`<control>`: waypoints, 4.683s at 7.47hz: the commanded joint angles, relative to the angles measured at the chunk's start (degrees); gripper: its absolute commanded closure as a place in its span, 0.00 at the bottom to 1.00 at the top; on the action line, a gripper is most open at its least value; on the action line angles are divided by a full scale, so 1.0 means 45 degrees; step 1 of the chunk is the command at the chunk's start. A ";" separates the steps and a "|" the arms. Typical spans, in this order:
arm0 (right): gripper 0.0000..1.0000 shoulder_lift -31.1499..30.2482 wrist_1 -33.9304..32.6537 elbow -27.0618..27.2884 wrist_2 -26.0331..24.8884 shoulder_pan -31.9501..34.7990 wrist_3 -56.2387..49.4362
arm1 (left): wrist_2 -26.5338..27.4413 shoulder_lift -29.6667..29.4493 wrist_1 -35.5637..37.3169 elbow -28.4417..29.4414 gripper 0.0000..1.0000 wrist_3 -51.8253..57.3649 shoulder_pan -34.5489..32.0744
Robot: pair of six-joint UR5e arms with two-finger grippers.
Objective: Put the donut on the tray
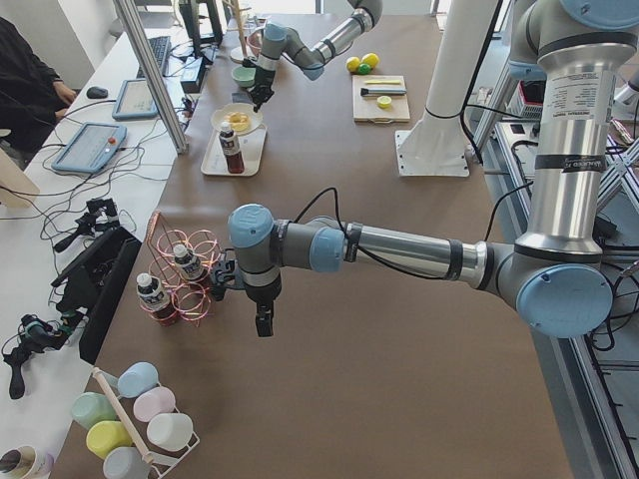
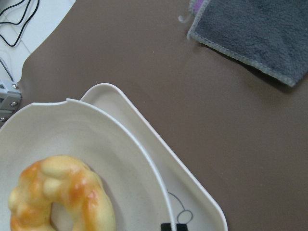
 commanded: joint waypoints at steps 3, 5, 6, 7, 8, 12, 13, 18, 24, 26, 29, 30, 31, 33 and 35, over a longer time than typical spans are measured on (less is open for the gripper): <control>1.00 0.1395 0.0019 -0.1830 -0.0918 -0.0269 0.0901 | 0.0004 -0.0171 0.0038 0.0045 0.02 -0.0016 0.0019; 0.56 0.1395 0.0039 -0.1849 -0.0938 -0.0288 0.0901 | 0.0004 -0.0268 0.0057 0.0045 0.02 -0.0016 0.0019; 0.01 0.1357 0.0058 -0.1927 -0.1015 -0.0405 0.0881 | 0.0023 -0.0288 0.0057 0.0045 0.02 -0.0016 0.0019; 0.01 0.1376 0.0078 -0.1927 -0.1364 -0.0561 0.0881 | 0.0004 -0.0288 0.0057 0.0045 0.02 -0.0016 0.0019; 0.00 0.1356 0.0078 -0.1908 -0.1348 -0.0562 0.0862 | 0.0023 -0.0327 0.0057 0.0064 0.02 -0.0016 0.0019; 0.00 0.1260 0.0039 -0.0898 -0.0922 0.0021 0.0881 | 0.0023 -0.0347 0.0057 0.0026 0.02 -0.0016 0.0019; 0.00 0.1046 -0.0058 -0.0196 0.0145 0.0430 0.0881 | 0.0023 -0.0328 0.0057 -0.0013 0.02 -0.0016 -0.0001; 0.00 -0.1779 -0.7131 0.6845 0.1991 0.2091 -0.2697 | 0.0023 -0.0172 0.0057 0.0006 0.02 0.0004 -0.0020; 0.00 -0.4577 -1.3743 0.8484 0.1738 0.5173 -1.6436 | 0.0023 -0.0132 0.0057 -0.0033 0.02 0.0004 -0.0079; 0.00 -0.6135 -1.4005 0.8210 0.1854 0.6657 -2.0798 | 0.0004 -0.0152 0.0057 -0.0033 0.02 0.0004 -0.0079; 0.00 -0.8167 -1.2610 0.7627 0.3273 0.8087 -2.3352 | -0.0036 -0.0152 0.0038 0.0045 0.02 0.0023 -0.0079; 0.00 -0.8871 -1.0780 0.6715 0.4441 0.8477 -2.3492 | -0.0035 -0.0171 0.0038 0.0045 0.02 0.0062 -0.0079; 0.00 -0.9149 -0.9157 0.5352 0.5787 0.8848 -2.3784 | -0.0074 -0.0132 0.0038 0.0045 0.02 0.0120 -0.0079; 0.00 -0.9229 -0.7545 0.3586 0.7028 0.9144 -2.4235 | -0.0133 0.0003 0.0057 0.0045 0.02 0.0121 -0.0079; 0.00 -0.9444 -0.7422 0.3581 0.7534 0.9261 -2.4216 | -0.0133 0.0083 0.0076 0.0103 0.02 0.0140 -0.0079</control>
